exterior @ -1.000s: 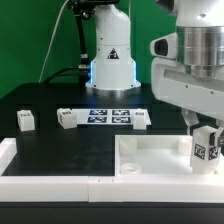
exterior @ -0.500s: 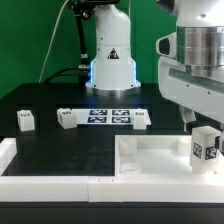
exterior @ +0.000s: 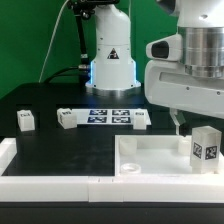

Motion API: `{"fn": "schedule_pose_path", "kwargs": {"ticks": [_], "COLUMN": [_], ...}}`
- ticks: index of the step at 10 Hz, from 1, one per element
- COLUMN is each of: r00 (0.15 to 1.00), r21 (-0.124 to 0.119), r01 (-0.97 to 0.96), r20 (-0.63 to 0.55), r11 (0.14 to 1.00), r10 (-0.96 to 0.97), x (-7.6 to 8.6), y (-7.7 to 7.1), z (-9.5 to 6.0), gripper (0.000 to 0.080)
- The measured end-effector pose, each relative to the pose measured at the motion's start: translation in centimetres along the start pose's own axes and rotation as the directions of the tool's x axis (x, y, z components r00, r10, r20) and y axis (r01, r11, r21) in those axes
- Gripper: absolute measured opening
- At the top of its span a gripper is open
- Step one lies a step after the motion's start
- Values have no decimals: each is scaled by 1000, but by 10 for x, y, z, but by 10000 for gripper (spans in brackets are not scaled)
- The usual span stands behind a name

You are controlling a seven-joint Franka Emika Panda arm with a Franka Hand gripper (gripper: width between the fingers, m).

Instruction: Assemble one leg

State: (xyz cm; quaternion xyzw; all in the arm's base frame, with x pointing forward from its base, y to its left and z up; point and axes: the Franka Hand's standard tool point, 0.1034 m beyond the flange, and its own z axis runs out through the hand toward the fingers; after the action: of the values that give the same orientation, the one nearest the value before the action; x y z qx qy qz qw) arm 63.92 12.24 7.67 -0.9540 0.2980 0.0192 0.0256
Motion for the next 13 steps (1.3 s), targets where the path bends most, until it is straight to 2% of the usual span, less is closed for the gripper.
{"fn": "schedule_pose_path", "kwargs": {"ticks": [2, 4, 6, 7, 8, 9, 11, 13], "r00": [979, 905, 779, 758, 684, 702, 717, 734], "r21": [-8, -20, -36, -36, -44, -43, -43, -43], "r01": [205, 426, 626, 652, 728, 712, 696, 679], "r20": [-4, -6, -7, -8, -4, -5, -6, -6], "r11": [979, 905, 779, 757, 684, 701, 717, 733], "r10": [-205, -426, -627, -652, -729, -713, -697, -679], "x": [0, 1, 4, 4, 6, 6, 6, 6], "y": [0, 1, 1, 2, 3, 3, 3, 3], "z": [0, 0, -2, -1, -1, -1, -1, -1], "gripper": [649, 649, 649, 649, 649, 555, 286, 290]}}
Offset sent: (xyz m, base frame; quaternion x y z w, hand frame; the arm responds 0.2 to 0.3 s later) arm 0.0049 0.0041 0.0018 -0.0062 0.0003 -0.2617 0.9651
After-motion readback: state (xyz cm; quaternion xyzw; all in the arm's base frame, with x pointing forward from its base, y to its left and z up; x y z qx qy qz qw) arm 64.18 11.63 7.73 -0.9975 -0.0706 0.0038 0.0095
